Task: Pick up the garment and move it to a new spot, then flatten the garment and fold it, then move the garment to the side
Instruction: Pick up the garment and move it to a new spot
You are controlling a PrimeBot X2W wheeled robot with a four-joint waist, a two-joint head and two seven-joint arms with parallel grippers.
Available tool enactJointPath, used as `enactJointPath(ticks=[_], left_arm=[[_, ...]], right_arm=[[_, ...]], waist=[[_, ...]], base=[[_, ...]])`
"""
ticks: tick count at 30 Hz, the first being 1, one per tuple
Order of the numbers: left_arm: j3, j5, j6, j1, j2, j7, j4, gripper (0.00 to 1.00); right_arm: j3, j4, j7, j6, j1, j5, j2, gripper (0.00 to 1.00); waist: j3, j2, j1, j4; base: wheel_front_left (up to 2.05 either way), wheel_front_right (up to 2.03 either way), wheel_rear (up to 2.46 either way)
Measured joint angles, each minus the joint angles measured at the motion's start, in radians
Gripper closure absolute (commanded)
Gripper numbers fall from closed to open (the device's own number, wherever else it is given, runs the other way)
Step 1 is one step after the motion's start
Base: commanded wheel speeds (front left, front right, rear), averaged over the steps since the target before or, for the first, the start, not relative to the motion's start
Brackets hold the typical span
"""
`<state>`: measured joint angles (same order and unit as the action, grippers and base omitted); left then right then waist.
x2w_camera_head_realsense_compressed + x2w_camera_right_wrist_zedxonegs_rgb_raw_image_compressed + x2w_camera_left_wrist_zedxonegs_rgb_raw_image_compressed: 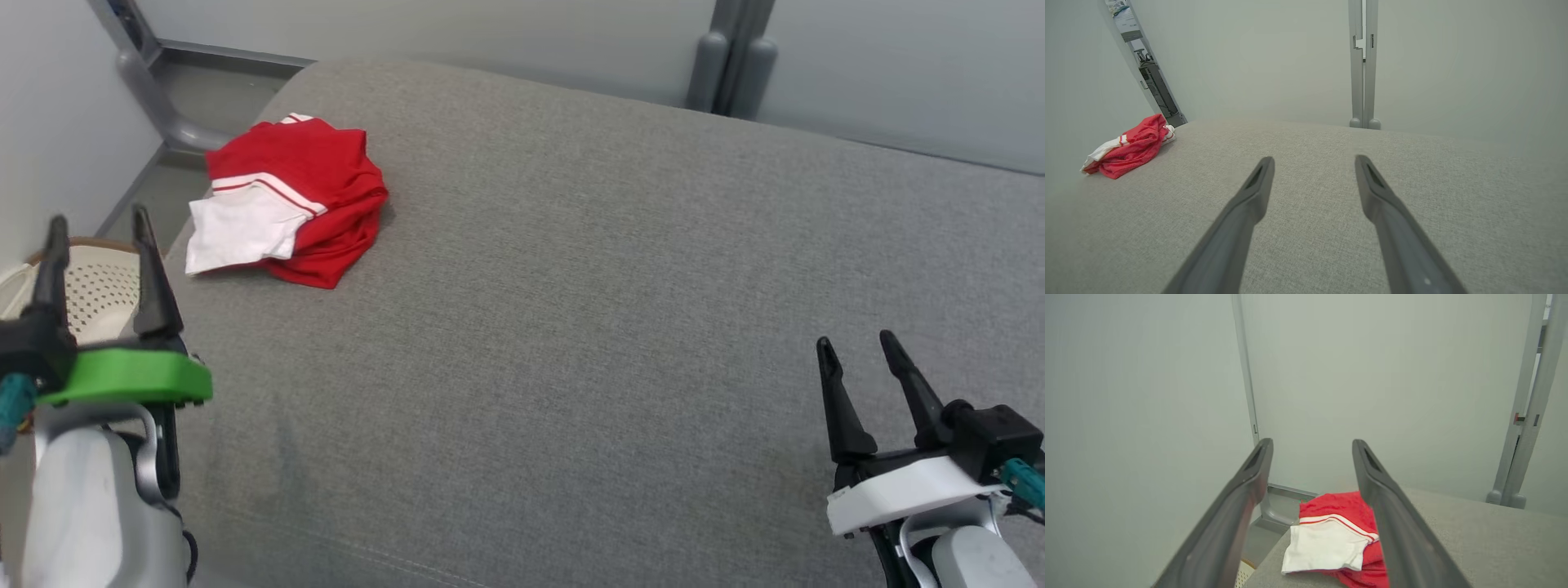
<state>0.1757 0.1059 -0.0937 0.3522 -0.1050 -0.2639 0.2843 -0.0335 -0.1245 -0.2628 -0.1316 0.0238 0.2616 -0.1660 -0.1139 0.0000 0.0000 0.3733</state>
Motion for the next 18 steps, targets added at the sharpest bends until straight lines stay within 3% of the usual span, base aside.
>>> enactJointPath(ticks=[9, 18], left_arm=[[0.021, 0.007, -0.012, 0.262, -0.091, 0.0, 0.082, 0.0], [0.039, 0.026, -0.021, 0.476, -0.187, 0.0, 0.257, 0.0]], right_arm=[[0.03, 0.049, 0.0, 0.0, 0.062, -0.02, -0.043, 0.0], [0.091, 0.102, 0.0, 0.0, 0.088, -0.029, -0.073, 0.0]], waist=[[-0.108, 0.0, 0.0, -0.111], [-0.238, 0.0, 0.0001, -0.215]], base=[[0.0, 0.0, 0.0], [0.0, 0.0, 0.0]])
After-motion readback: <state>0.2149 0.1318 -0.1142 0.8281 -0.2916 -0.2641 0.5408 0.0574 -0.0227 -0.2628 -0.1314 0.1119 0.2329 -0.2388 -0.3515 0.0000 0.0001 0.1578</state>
